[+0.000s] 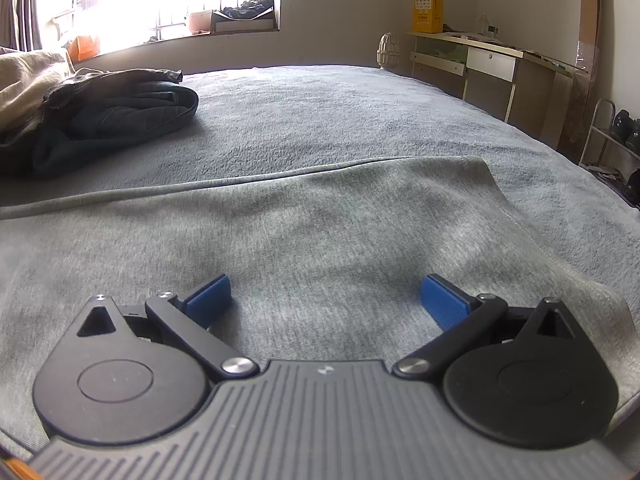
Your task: Fold clothes
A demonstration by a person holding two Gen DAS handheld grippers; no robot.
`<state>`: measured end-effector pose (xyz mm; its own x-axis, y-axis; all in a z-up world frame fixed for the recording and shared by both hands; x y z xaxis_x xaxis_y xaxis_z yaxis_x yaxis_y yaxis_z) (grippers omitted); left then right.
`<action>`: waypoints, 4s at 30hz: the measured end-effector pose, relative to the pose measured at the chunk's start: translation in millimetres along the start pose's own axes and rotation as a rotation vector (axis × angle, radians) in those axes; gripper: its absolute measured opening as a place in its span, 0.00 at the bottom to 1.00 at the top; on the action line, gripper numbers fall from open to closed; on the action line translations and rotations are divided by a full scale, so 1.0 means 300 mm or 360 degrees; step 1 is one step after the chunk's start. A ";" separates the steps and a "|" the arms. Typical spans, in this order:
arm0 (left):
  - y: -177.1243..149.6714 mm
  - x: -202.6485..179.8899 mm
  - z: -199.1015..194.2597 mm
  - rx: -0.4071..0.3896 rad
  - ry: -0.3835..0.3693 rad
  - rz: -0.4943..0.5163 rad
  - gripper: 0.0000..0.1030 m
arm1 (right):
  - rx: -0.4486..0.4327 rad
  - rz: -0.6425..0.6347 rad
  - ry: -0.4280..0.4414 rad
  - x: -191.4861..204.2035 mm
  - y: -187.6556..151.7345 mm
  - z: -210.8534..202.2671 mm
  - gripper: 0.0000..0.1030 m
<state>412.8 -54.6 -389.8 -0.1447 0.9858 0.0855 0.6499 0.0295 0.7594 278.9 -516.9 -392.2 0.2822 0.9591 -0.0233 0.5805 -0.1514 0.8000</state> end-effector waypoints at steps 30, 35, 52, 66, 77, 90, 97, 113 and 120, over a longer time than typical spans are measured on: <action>-0.001 -0.003 0.000 -0.0003 -0.0015 0.0007 1.00 | 0.0001 0.0002 0.0000 0.003 0.002 0.001 0.99; -0.001 -0.002 0.002 -0.0002 -0.0017 0.0007 1.00 | -0.0001 -0.0002 -0.0001 0.000 0.002 0.002 0.99; -0.002 -0.001 0.001 -0.0001 -0.0018 0.0007 1.00 | -0.0001 -0.0003 -0.0003 0.000 0.002 0.004 0.99; -0.001 -0.005 0.000 0.0000 -0.0019 0.0008 1.00 | -0.0002 -0.0001 -0.0006 -0.001 0.002 0.002 0.99; -0.001 -0.004 0.000 0.0000 -0.0020 0.0009 1.00 | -0.0002 0.0000 -0.0007 -0.002 0.001 0.002 0.99; -0.002 -0.006 -0.003 -0.0004 -0.0017 0.0016 1.00 | -0.0011 -0.0016 -0.0032 0.000 0.001 0.004 0.99; -0.001 -0.009 -0.005 0.0003 0.0009 -0.0001 1.00 | -0.0011 -0.0023 -0.0040 -0.001 0.002 0.005 0.99; 0.023 0.000 -0.068 0.0203 0.0063 -0.0137 1.00 | 0.0087 0.0016 -0.0122 0.013 -0.002 -0.021 0.99; 0.106 0.031 -0.261 0.0179 -0.0039 -0.0229 1.00 | 0.0354 0.0123 0.0022 0.080 -0.017 -0.165 0.99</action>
<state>373.7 -57.5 -314.2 -0.2251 0.9737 -0.0355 0.7034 0.1876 0.6856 245.0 -481.3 -367.1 0.3227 0.9456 0.0424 0.7122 -0.2721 0.6471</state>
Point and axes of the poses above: each gripper's, at about its wrist camera, not at the fingertips, and z roughly the way its jaws point, x to its left, y to its top, the point moved 10 cm from there along z, roughly the way its jaws point, and after that the axes turned 3 degrees about x, right-handed, at the moved point
